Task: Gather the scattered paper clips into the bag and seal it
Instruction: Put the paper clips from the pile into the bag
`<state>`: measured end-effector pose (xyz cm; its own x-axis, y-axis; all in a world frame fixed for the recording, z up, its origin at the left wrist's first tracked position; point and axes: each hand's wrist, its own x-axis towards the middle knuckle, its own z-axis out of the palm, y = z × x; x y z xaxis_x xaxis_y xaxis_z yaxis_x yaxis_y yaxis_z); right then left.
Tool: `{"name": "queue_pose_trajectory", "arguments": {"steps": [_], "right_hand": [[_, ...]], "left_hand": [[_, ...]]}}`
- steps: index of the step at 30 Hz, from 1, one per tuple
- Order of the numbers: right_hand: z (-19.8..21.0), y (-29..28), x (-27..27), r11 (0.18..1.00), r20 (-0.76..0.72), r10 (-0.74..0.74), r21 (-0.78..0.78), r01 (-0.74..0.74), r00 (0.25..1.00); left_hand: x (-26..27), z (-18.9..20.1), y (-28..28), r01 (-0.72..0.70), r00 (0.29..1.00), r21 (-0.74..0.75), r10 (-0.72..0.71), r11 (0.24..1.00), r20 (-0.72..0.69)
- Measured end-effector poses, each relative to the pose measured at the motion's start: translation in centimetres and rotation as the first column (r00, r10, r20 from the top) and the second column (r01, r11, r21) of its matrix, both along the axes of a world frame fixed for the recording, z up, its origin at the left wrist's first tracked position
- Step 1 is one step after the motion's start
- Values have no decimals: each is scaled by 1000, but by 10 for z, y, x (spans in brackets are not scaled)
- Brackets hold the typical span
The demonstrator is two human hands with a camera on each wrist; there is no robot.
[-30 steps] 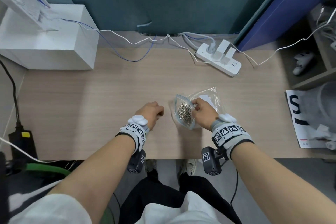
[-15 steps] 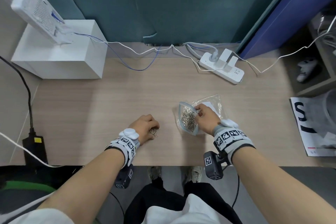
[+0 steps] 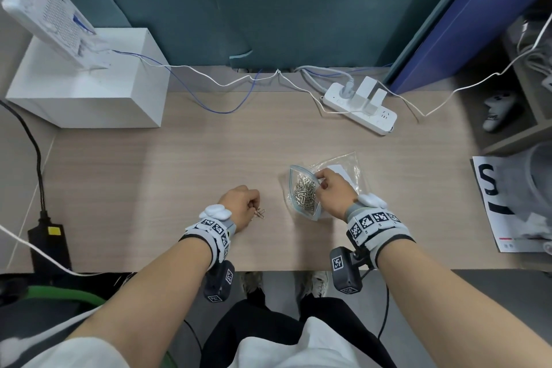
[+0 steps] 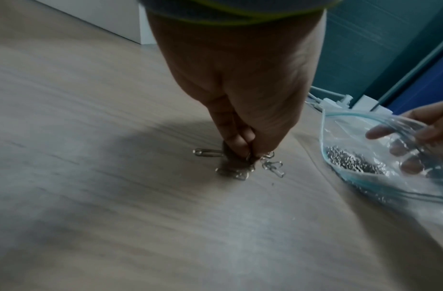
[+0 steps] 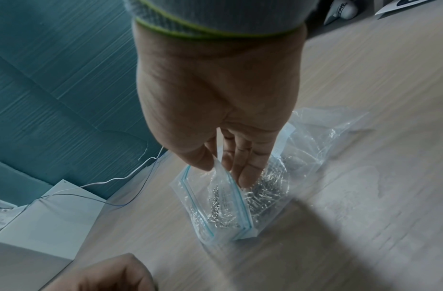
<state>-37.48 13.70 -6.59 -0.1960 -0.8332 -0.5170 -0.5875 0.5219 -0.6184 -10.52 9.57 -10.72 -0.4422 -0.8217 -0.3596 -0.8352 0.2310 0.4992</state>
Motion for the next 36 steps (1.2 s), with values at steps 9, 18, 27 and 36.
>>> {"name": "queue_pose_trajectory", "arguments": {"steps": [9,18,27,36], "right_hand": [[-2,0,-3,1000,7,-27,-1,27,1000],[-5,-4,-4,999,25,-43,0,43,999],[-3,-1,-1,1000,8,-5,3,5,1000],[0,-6,4,1000,1,4,3,-4,1000]], "left_hand": [[-73,24,-11,-68,972,82,85,994,-219],[-70,18,-20,-42,976,59,54,997,-210],[-5,7,-13,113,993,47,-115,992,32],[22,11,-8,236,970,76,-239,969,34]]}}
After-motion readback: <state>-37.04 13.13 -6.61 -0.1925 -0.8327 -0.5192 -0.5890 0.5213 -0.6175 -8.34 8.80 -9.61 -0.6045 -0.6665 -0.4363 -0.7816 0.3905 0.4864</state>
